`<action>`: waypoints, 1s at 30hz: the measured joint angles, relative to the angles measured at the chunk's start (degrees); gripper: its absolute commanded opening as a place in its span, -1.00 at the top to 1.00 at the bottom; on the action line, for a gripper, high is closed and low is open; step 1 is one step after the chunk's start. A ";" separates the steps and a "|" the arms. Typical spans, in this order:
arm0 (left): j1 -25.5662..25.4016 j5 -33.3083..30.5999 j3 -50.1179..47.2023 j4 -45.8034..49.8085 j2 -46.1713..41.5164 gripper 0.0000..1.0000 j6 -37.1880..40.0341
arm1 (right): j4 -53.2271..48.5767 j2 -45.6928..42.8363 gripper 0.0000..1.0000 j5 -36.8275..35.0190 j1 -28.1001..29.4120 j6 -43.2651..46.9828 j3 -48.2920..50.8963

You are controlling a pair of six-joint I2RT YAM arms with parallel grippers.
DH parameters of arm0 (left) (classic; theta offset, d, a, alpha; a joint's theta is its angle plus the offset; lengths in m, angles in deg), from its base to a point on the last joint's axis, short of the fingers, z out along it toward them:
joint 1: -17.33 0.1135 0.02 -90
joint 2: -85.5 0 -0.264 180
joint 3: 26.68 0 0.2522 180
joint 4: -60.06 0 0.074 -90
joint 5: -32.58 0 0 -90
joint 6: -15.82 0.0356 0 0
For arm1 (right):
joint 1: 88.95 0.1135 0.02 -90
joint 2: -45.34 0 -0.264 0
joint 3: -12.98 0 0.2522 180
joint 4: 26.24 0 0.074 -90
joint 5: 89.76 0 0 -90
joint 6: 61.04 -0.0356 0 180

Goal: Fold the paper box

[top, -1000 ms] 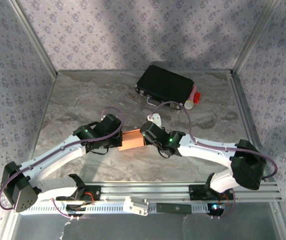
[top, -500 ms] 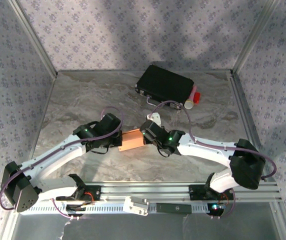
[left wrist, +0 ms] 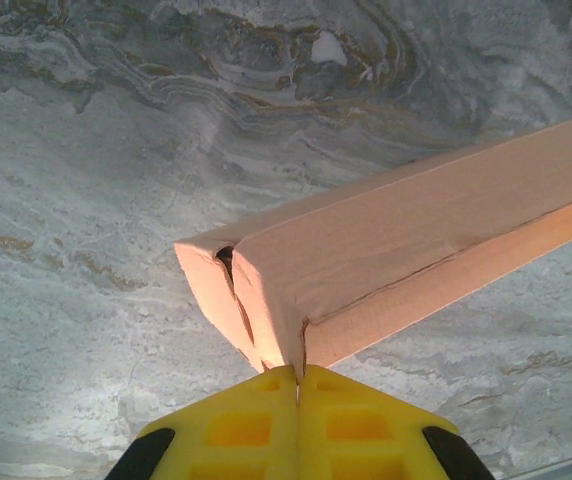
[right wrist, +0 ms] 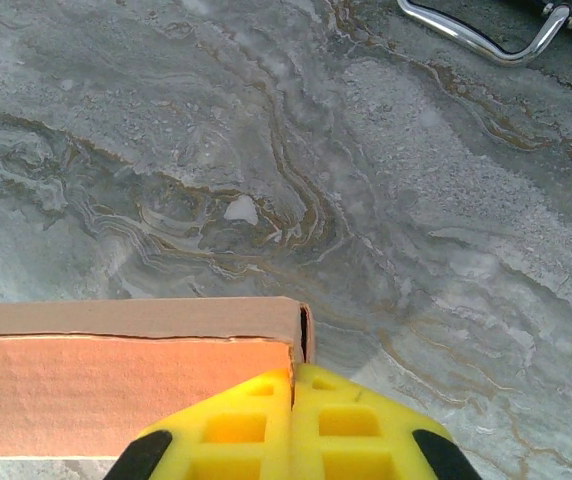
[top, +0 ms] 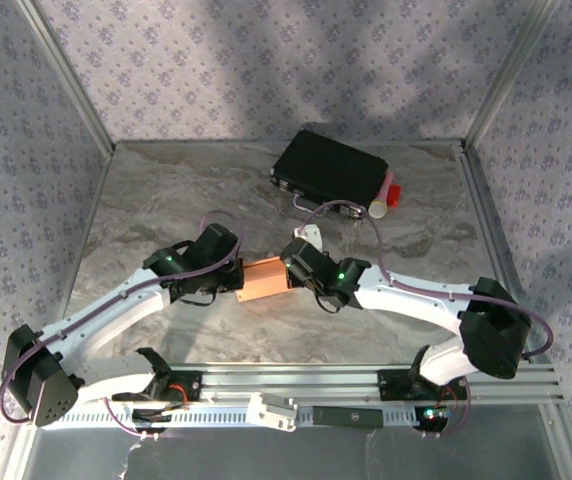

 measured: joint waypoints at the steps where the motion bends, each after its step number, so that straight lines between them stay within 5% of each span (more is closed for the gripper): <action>1: 0.33 0.20 -0.02 -0.39 -0.28 0.88 -0.02 | -0.22 0.00 1.00 0.09 -0.09 0.00 -0.13; 30: 1.92 2.01 -7.15 -3.50 -3.65 0.95 0.00 | 0.22 1.70 1.00 2.08 0.02 0.46 -1.38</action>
